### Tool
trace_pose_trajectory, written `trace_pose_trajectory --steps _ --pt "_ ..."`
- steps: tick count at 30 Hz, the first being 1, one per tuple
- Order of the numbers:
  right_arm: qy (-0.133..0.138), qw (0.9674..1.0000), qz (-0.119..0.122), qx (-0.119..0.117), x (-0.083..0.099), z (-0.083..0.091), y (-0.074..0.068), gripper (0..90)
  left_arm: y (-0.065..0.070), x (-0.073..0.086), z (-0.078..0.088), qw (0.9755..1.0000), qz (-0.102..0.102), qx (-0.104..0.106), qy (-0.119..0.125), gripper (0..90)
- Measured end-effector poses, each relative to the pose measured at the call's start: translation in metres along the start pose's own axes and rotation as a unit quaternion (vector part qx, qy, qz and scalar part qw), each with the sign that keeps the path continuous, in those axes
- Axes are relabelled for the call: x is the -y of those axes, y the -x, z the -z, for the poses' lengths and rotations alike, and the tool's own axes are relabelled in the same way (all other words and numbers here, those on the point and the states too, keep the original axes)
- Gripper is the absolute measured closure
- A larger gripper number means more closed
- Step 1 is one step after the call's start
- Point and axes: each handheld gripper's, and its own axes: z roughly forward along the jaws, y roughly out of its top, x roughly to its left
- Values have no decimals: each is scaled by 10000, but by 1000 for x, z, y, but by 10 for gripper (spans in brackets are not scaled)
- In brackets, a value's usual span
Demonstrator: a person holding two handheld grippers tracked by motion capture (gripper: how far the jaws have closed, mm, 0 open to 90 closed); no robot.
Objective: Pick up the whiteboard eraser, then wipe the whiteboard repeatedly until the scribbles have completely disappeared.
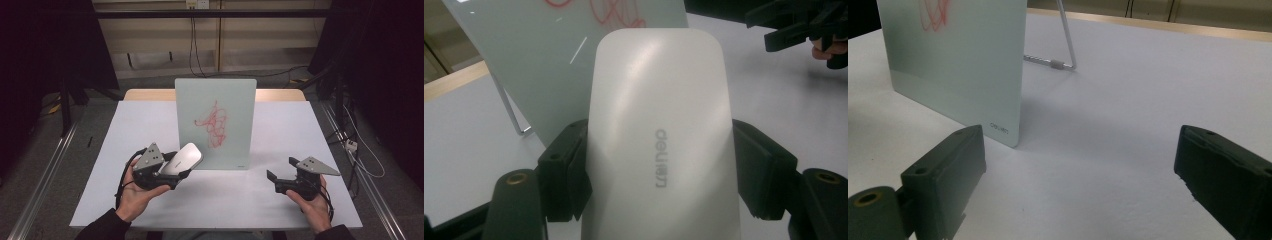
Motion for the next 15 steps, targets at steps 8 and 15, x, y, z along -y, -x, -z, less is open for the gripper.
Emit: trace_pose_trajectory --steps 8,15 --pt "-18 10000 -28 -11 0 -1 0 63 3 -6 2 9998 -162 -98 104 311" --pt "-29 10000 -48 13 0 -2 0 63 3 -15 -1 9992 -336 -118 175 311"
